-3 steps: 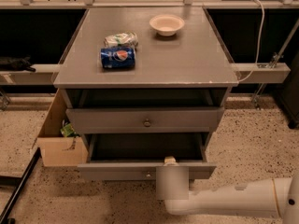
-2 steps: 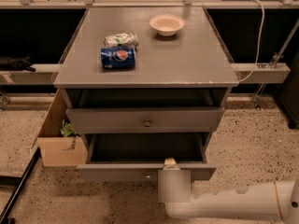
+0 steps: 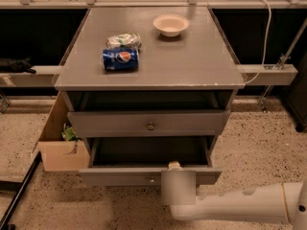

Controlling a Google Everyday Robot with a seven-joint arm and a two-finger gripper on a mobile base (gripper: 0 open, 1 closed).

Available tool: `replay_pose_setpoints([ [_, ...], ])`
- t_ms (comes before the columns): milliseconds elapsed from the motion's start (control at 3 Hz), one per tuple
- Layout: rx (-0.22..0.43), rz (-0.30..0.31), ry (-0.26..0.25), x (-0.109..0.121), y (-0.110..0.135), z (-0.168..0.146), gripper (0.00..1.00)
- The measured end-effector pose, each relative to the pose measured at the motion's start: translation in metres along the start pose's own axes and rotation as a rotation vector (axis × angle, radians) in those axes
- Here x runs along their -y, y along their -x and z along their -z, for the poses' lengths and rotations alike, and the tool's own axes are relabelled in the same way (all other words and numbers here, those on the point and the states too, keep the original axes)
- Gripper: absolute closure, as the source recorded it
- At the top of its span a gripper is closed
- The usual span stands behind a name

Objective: Open middle drawer

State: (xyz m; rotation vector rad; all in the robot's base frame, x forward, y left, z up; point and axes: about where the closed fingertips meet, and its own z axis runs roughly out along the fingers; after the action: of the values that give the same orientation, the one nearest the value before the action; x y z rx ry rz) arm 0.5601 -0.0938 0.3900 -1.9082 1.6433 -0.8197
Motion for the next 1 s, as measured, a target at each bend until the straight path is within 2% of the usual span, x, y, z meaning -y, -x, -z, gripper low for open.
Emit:
replay_pose_setpoints([
  [667, 0.009, 0.020, 0.012, -0.0024, -0.0063, 0.0001, 1.00],
  [1000, 0.009, 0.020, 0.012, -0.0024, -0.0063, 0.0000, 0.82],
])
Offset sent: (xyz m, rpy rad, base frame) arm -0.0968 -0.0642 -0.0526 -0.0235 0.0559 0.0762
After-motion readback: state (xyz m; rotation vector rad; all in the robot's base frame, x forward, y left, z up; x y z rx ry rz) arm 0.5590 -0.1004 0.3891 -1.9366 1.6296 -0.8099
